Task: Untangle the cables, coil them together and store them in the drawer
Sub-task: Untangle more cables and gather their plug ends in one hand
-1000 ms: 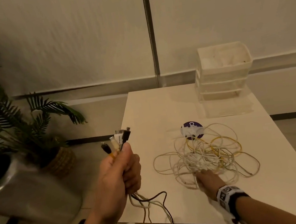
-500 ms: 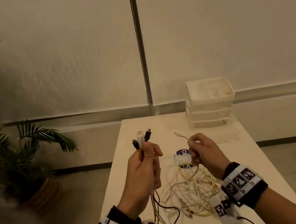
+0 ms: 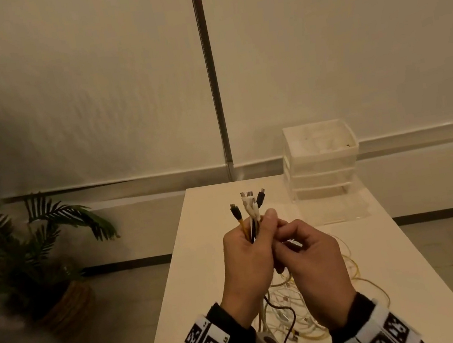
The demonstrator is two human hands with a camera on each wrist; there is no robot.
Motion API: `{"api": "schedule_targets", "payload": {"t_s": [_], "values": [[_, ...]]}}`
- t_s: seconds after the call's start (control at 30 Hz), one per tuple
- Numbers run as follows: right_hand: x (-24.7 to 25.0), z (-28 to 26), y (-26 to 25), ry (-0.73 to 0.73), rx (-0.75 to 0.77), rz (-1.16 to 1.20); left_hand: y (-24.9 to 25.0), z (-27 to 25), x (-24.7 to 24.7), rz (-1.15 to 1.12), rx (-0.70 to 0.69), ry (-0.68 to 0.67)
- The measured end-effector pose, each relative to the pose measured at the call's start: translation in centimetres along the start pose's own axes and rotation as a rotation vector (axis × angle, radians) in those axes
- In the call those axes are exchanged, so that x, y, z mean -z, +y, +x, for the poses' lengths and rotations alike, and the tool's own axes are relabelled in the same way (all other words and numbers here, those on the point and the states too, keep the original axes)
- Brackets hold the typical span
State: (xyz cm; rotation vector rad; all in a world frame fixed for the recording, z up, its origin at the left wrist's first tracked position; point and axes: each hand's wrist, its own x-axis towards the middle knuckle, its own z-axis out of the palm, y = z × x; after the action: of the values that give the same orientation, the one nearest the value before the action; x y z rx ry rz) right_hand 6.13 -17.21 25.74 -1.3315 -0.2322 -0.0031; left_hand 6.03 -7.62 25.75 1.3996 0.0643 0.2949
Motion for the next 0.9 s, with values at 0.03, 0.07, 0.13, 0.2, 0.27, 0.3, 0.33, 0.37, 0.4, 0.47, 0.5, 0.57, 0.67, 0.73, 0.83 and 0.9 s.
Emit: {"api": "schedule_targets", "payload": {"t_s": [0.03,0.07,0.13,0.2,0.27,0.3,0.33,0.37,0.4,0.47,0.5,0.57,0.67,0.73,0.83,0.9], "values": [[0.1,0.1,0.1,0.003,-0.003,-0.002,0.0,-0.1,-0.1,0.008,-0.005,0.002],[0.2,0.2,0.1,-0.010,-0.006,-0.012,0.1,-0.1,-0.1,0.016,-0.003,0.003],[0.3,0.0,0.0,-0.067,-0.015,-0.052,0.4,0.1,0.1,0.039,0.008,0.010],[0.6,-0.2,0.4,-0.103,-0.030,-0.113,0.7,0.6,0.6,0.087,-0.020,0.051],[1.1,-0.5,1.2,-0.115,-0.033,-0.167,1.3,1.1,1.4,0.090,-0.063,0.092],[1.4,-0.6,1.6,-0.144,-0.008,-0.219,1.7,1.4,1.8,0.072,-0.081,0.113],[1.8,-0.7,2.1,-0.200,0.031,-0.302,2.1,1.7,2.3,0.043,-0.100,0.136],[2.2,-0.8,2.5,-0.284,0.065,-0.396,2.7,2.0,2.7,-0.007,-0.119,0.152],[2.7,-0.9,3.0,-0.374,0.076,-0.468,3.2,2.2,3.3,-0.067,-0.137,0.159],[4.0,-0.6,3.9,-0.514,0.031,-0.527,4.5,2.6,4.6,-0.163,-0.155,0.151],[4.8,-0.2,4.4,-0.553,0.002,-0.552,5.2,2.6,5.4,-0.173,-0.169,0.159],[6.3,0.9,5.3,-0.572,-0.039,-0.624,6.5,2.5,7.2,-0.092,-0.249,0.168],[7.3,2.5,5.4,-0.513,-0.085,-0.629,6.8,1.8,8.5,0.324,-0.355,0.014],[6.7,3.2,4.4,-0.501,-0.100,-0.544,5.5,1.1,7.6,0.750,-0.396,-0.158],[5.6,3.8,2.3,-0.564,-0.065,-0.469,2.0,0.0,4.8,0.912,-0.329,-0.373],[5.5,4.3,1.3,-0.554,-0.043,-0.463,0.1,-0.4,3.6,0.913,-0.298,-0.340]]}}
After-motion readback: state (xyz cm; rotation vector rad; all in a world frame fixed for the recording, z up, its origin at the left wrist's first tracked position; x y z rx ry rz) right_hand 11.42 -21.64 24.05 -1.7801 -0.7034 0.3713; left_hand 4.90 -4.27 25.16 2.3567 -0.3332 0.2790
